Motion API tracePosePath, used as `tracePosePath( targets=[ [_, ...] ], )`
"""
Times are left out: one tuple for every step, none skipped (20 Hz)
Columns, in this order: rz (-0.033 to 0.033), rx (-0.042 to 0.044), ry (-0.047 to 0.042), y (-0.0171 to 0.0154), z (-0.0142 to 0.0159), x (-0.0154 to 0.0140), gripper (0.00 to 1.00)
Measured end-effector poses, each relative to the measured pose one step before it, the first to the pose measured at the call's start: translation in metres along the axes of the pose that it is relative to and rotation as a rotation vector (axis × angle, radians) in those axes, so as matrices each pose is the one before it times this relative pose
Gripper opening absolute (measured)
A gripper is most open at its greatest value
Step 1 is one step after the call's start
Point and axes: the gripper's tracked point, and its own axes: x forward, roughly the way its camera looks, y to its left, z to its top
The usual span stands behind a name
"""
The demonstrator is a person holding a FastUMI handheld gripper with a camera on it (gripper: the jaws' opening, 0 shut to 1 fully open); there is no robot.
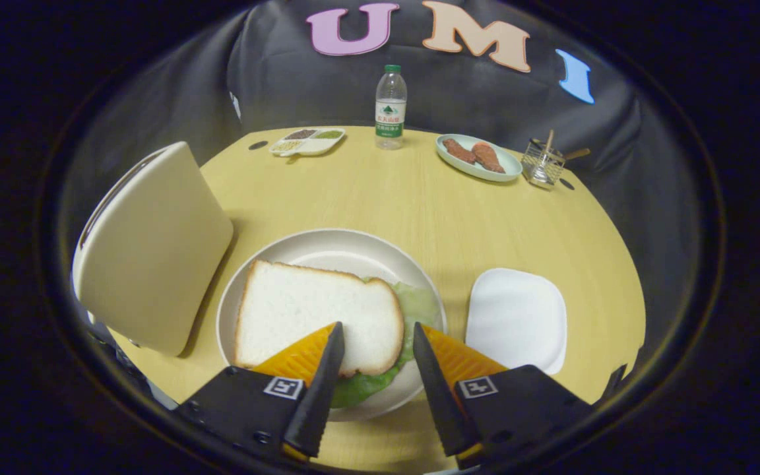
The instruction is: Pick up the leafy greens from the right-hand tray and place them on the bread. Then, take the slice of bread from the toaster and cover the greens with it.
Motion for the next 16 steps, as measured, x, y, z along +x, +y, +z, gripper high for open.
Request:
tracePosePath(
  targets=[
    [-0.01221, -0.00344, -0.01467, -0.00367, 0.00125, -0.00168, 0.79],
    [-0.00607, 0.00554, -0.01265, -0.00301, 0.0019, -0.00184, 0.88],
    [0.00668, 0.01253, -0.01585, -0.00093, 0.00281, -0.00147, 0.97],
    [0.00726, 0.01068, -0.01547, -0.00061, 0.00372, -0.00228, 0.97],
    [0.00722, 0.00739, -0.01826, -0.00176, 0.00415, -0.00337, 0.98],
    [0.00963, 0.00549, -0.0305, -0.00224, 0.00865, -0.00547, 0.98],
    [0.00504, 0.00326, -0.03126, -0.00168, 0.00811, -0.00407, 0.98],
    [0.00752, 0.00472, -0.03331, -0.00194, 0.01033, -0.00488, 0.98],
    [0.01076, 0.00937, -0.03855, -0.00235, 0.01138, -0.00516, 0.98],
    [0.01663, 0.02021, -0.04782, -0.00186, 0.0156, -0.00748, 0.98],
    [0.01619, 0.02052, -0.04507, -0.00252, 0.01601, -0.00532, 0.98],
    [0.01832, 0.02228, -0.05661, -0.00236, 0.01859, -0.00665, 0.98],
    [0.0189, 0.02145, -0.06476, -0.00298, 0.0219, -0.00772, 0.98],
    [0.0177, 0.01838, -0.05586, -0.00176, 0.01927, -0.00601, 0.98],
    [0.01673, 0.01662, -0.04957, -0.00164, 0.01762, -0.00507, 0.97],
    [0.01248, 0.01313, -0.04294, -0.00172, 0.01617, -0.00542, 0.97]
  ],
)
